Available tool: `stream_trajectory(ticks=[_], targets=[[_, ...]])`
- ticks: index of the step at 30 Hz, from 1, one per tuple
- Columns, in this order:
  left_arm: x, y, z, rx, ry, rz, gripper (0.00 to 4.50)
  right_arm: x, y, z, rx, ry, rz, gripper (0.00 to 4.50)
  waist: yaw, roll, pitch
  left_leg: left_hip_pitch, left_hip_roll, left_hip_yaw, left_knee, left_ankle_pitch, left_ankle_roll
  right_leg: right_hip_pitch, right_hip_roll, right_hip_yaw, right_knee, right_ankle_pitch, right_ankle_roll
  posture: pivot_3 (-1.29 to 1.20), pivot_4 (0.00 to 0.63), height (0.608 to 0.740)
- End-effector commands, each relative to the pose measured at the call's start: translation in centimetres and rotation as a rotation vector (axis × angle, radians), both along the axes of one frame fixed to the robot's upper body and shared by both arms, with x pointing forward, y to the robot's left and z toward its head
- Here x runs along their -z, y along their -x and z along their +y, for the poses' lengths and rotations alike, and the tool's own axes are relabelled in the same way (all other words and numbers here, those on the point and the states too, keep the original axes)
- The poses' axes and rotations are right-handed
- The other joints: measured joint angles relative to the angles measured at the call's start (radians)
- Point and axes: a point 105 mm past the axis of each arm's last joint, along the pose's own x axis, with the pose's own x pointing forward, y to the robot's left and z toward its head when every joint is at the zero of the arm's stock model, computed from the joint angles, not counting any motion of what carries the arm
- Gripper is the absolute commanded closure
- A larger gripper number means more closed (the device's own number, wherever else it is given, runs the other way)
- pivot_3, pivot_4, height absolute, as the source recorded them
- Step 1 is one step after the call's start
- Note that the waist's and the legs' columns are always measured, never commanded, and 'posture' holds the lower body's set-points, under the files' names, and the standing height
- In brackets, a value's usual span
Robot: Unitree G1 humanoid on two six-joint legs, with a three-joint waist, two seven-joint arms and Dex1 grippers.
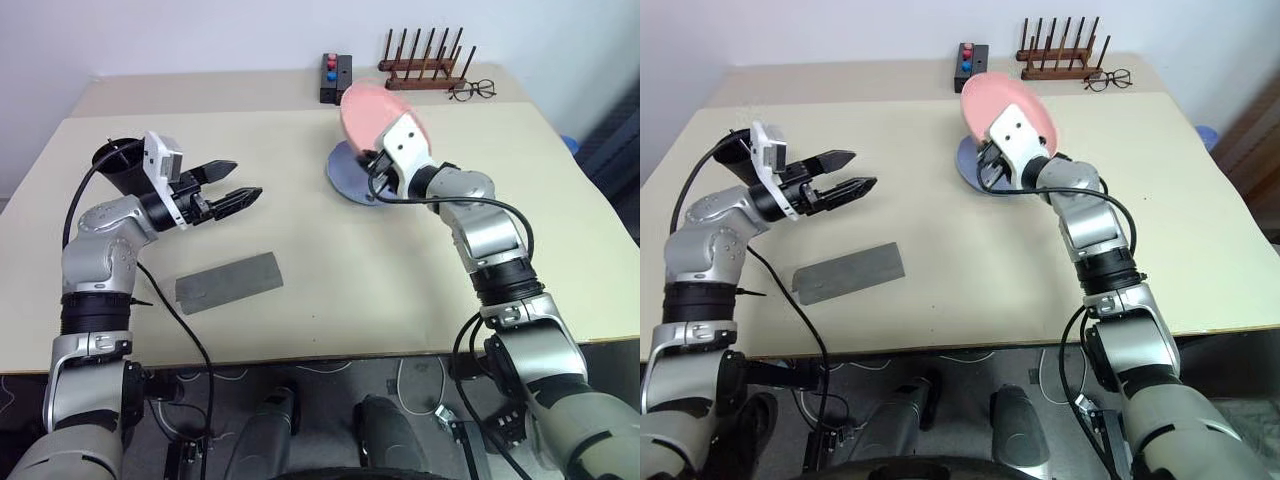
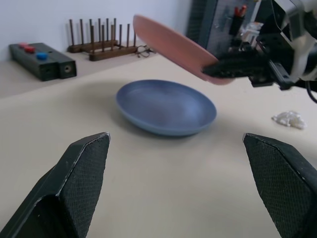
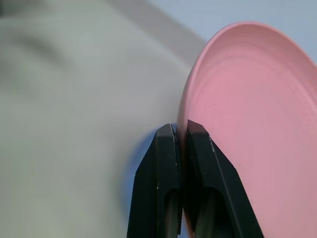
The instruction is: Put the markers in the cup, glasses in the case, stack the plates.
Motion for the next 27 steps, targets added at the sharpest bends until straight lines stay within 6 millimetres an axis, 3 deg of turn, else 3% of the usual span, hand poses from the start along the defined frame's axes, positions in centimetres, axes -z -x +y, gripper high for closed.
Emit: stream_trajectory(ticks=[1, 9, 12, 19, 21, 27], targets=[[-1.7, 0.7, 0.1, -0.001, 0.011, -0.067, 0.0, -0.6, 0.4, 1.1, -0.057, 0.004, -0.009, 4.48, 0.001, 0.0, 0.0, 0.0, 0.0, 0.0, 0.0, 0.0, 0.0, 0.0, 0.0, 0.0, 0.0, 0.0, 0.0, 0.0, 0.15, 0.738], [-1.7, 1.1, 0.2, -0.011, 0.016, -0.066, 0.0, 0.5, -1.7, -0.2, 0.035, 0.076, -0.016, 4.48, 0.007, 0.0, 0.0, 0.0, 0.0, 0.0, -0.002, 0.001, -0.001, 0.0, 0.0, 0.0, 0.0, 0.0, 0.0, 0.0, 0.15, 0.738], [-1.6, 1.1, 0.0, -0.005, 0.016, -0.067, 0.0, 0.5, -2.1, -0.5, 0.054, 0.055, -0.017, 3.57, 0.007, 0.0, 0.0, 0.0, 0.0, 0.0, -0.003, 0.001, -0.001, -0.001, 0.0, 0.0, 0.0, 0.0, 0.0, 0.0, 0.15, 0.738], [-1.7, 1.3, -0.2, 0.029, 0.002, -0.074, 0.0, -1.3, -1.9, -1.5, 0.069, -0.081, -0.019, 0.2, 0.008, 0.0, 0.0, 0.0, 0.0, 0.0, -0.003, 0.001, -0.002, -0.001, 0.0, 0.0, 0.0, 0.0, 0.0, 0.0, 0.15, 0.738], [-1.7, 1.6, -0.4, 0.051, -0.003, -0.069, 0.0, -2.1, -1.6, -2.1, 0.058, -0.141, -0.016, 0.04, 0.008, 0.0, 0.0, 0.0, 0.0, 0.0, -0.003, 0.001, -0.002, -0.001, 0.0, 0.0, 0.0, 0.0, 0.0, 0.0, 0.15, 0.738], [-1.2, 3.3, -2.3, 0.23, -0.018, -0.015, 0.0, -0.9, 0.4, -8.8, 0.1, -0.082, 0.158, 0.04, 0.019, 0.0, 0.0, 0.0, 0.0, -0.001, -0.002, 0.001, -0.001, 0.001, 0.0, -0.001, -0.002, 0.0, 0.0, 0.0, 0.15, 0.738]])
